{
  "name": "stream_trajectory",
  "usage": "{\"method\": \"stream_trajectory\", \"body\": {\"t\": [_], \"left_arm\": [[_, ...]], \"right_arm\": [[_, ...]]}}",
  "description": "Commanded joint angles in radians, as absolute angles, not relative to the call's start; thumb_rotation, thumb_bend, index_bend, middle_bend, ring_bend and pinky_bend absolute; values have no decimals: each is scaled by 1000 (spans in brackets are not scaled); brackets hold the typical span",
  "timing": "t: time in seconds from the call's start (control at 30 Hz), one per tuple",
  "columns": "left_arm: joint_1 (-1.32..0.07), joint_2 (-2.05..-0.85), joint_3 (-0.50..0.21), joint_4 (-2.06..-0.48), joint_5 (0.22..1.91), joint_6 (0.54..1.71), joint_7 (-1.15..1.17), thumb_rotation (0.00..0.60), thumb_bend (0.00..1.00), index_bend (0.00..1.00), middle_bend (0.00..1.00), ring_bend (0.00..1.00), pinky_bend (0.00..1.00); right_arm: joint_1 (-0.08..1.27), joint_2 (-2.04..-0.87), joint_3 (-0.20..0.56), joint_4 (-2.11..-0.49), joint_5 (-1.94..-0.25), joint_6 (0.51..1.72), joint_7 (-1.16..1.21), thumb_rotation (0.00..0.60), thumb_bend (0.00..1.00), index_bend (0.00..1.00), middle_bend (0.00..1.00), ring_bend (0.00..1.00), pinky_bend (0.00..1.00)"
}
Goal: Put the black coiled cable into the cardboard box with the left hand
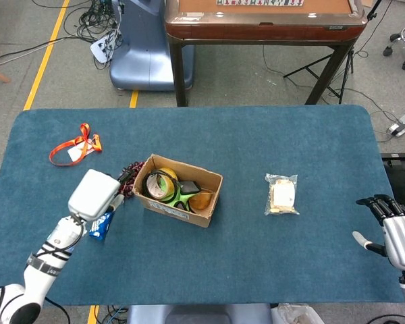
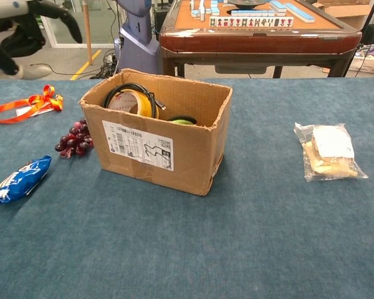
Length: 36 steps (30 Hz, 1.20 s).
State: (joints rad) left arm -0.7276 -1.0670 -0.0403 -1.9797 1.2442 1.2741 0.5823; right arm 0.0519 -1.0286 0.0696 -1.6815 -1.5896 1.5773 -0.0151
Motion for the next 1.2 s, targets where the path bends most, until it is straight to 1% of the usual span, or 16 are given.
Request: {"method": "stream_trajectory", "body": {"t": [0.03, 0.2, 0.37, 0.53, 0.7, 0.9, 1.07, 1.2], "left_arm": [[-635, -1027, 20, -1979, 1351, 1347, 501, 600, 314, 266, 835, 727, 938], [-543, -1026, 66, -1948, 1442, 1413, 446, 600, 313, 266, 834, 724, 936], [-445, -1044, 117, -1910, 1473, 1462, 418, 600, 311, 270, 830, 709, 928], [-332, -1106, 147, -1808, 1529, 1562, 387, 600, 310, 300, 830, 705, 927], [-246, -1119, 154, -1798, 1512, 1614, 358, 600, 310, 313, 804, 691, 920], [-177, -1112, 142, -1799, 1476, 1642, 317, 600, 311, 331, 771, 677, 916], [-165, -1110, 132, -1773, 1472, 1610, 306, 600, 309, 335, 767, 676, 915], [-166, -1116, 120, -1760, 1457, 1563, 291, 600, 309, 335, 767, 676, 914]], "right_arm": [[52, -1029, 70, -1683, -1589, 1577, -18, 600, 2, 334, 360, 234, 437], [50, -1030, 70, -1684, -1588, 1579, -24, 600, 3, 334, 360, 234, 437], [49, -1028, 68, -1688, -1584, 1576, -34, 600, 3, 334, 360, 234, 437], [47, -1026, 66, -1698, -1572, 1565, -68, 600, 3, 337, 360, 234, 437], [46, -1033, 66, -1704, -1559, 1559, -109, 600, 4, 348, 371, 234, 437], [43, -1028, 61, -1714, -1554, 1551, -114, 600, 4, 348, 371, 234, 437], [43, -1023, 62, -1716, -1552, 1548, -111, 600, 4, 348, 371, 234, 437], [48, -1022, 65, -1710, -1533, 1531, -101, 600, 4, 348, 371, 234, 437]]}}
